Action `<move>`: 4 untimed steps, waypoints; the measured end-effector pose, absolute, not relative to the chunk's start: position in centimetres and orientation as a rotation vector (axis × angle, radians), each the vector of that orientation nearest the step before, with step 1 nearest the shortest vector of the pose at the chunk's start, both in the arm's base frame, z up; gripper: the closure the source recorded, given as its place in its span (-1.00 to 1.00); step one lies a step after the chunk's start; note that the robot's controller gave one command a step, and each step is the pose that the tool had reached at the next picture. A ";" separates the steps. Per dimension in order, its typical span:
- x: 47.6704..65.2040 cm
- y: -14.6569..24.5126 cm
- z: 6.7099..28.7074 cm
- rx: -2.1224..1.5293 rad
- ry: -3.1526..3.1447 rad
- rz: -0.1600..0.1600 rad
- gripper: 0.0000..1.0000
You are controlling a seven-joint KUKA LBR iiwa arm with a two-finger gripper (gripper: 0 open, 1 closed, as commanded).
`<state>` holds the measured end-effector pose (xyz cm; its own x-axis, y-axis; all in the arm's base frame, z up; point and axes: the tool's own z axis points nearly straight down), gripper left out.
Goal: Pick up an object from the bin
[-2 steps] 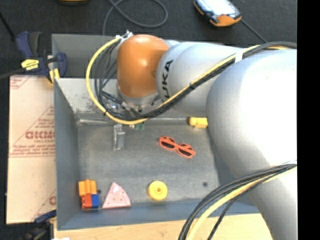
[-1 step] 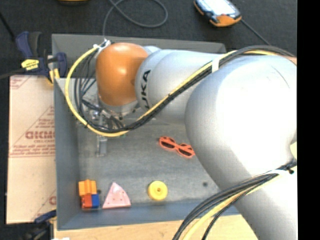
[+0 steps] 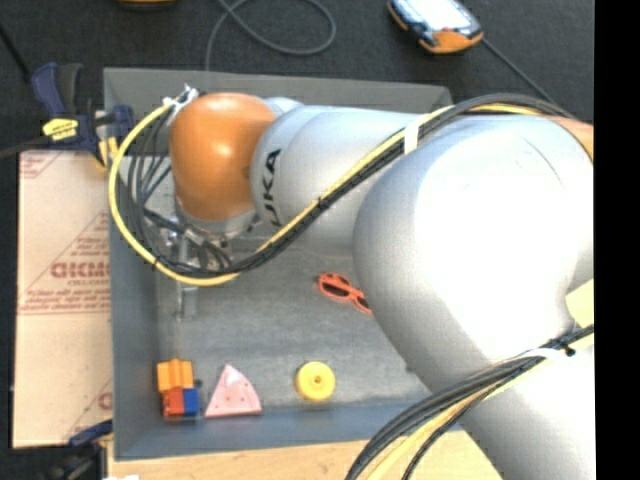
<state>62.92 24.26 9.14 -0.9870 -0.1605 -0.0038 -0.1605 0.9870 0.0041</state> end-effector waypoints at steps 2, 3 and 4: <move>54.9 23.0 7.4 -0.212 3.117 0.005 -1.00; 54.2 20.1 7.2 -0.192 3.130 0.001 -1.00; 50.9 20.5 7.0 0.006 3.139 -0.001 -1.00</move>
Offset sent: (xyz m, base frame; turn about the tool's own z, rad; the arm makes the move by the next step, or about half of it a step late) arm -0.0488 -0.0084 -0.0214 0.1013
